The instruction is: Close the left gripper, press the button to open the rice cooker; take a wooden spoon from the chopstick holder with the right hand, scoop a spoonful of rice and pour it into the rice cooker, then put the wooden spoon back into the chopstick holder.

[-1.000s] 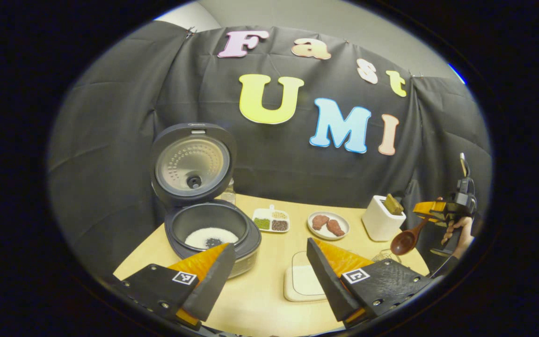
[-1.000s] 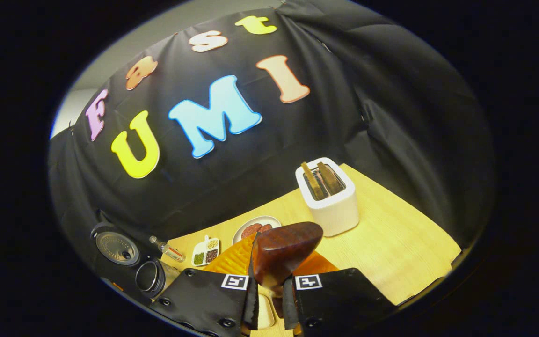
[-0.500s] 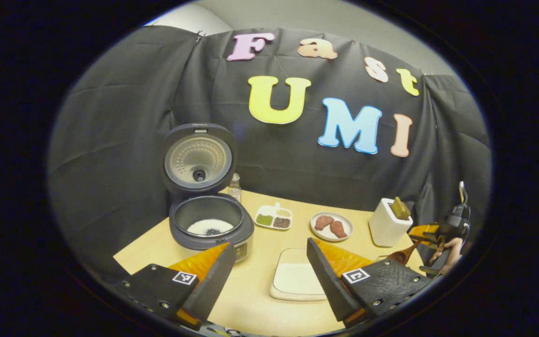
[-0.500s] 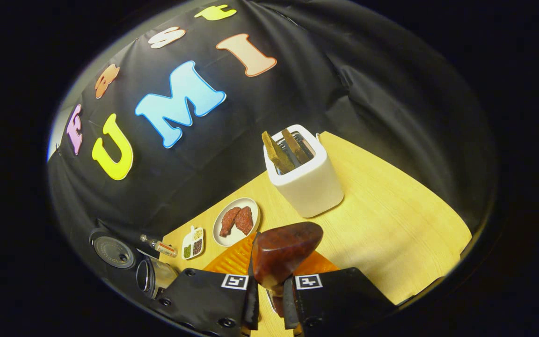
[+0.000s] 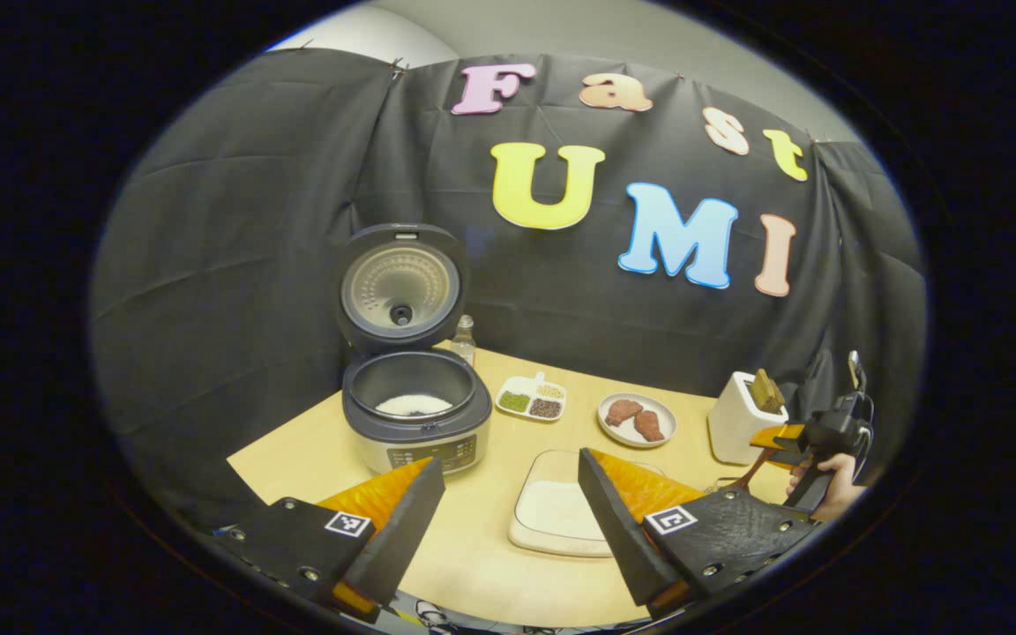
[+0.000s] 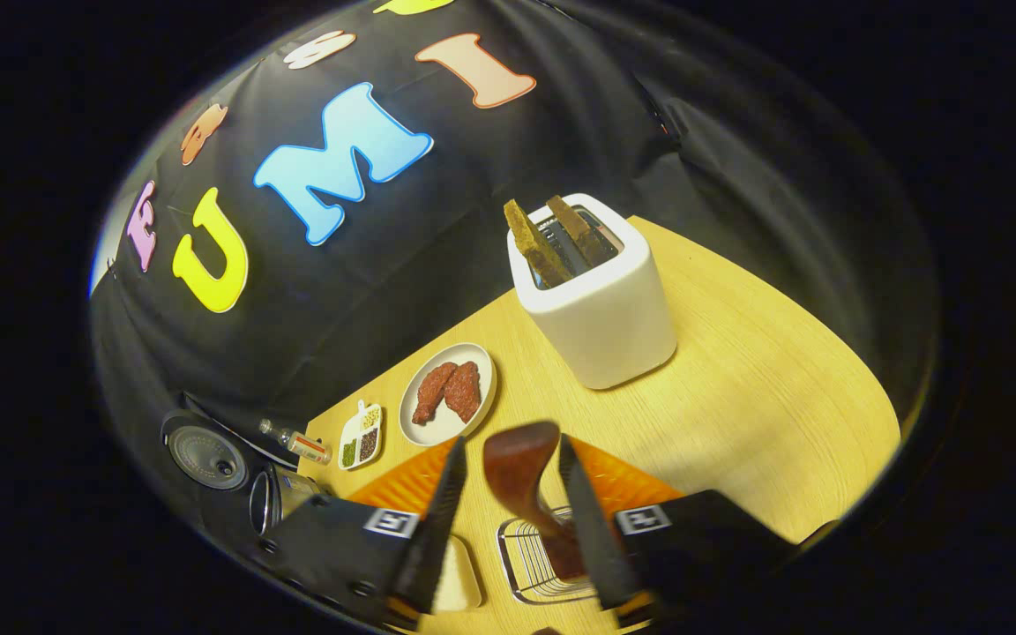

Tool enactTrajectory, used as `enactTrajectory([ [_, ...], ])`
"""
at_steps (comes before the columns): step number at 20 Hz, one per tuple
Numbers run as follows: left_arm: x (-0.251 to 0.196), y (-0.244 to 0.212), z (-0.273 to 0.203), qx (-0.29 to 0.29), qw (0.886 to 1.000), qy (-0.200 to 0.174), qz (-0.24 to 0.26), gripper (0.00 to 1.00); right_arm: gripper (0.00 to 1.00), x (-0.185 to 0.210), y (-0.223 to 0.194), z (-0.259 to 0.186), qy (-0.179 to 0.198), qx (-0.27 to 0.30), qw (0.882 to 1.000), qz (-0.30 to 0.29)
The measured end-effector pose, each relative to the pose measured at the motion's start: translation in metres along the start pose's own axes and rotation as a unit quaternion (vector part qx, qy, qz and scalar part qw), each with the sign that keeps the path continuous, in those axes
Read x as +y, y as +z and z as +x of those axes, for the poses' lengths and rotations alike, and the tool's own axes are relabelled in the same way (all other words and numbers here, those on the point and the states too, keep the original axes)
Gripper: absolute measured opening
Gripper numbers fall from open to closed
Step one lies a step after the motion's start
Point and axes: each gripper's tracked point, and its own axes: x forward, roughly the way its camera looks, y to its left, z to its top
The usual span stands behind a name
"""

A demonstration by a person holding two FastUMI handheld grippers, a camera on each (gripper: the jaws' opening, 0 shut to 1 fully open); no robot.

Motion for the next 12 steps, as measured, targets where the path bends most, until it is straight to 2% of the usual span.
enactTrajectory([
  [1, 0.007, 0.007, 0.003, -0.005, 1.0, 0.006, -0.001, 0.96, 0.96, -0.006, -0.001, 0.0, -0.011, -0.005, 1.0, -0.009],
  [2, 0.015, 0.013, 0.006, -0.01, 1.0, 0.012, 0.0, 0.97, 0.92, -0.012, -0.001, -0.006, -0.024, -0.009, 0.999, -0.02],
  [3, 0.024, 0.02, 0.011, -0.015, 1.0, 0.017, 0.002, 0.97, 0.98, -0.019, -0.003, -0.012, -0.037, -0.011, 0.999, -0.03],
  [7, 0.065, 0.059, 0.037, -0.03, 0.999, 0.027, 0.004, 0.96, 0.98, -0.032, -0.001, -0.044, -0.074, -0.033, 0.995, -0.064],
  [12, 0.113, 0.145, 0.079, -0.071, 0.997, 0.017, -0.006, 0.97, 0.98, -0.019, 0.0, -0.087, -0.1, -0.075, 0.985, -0.117],
])
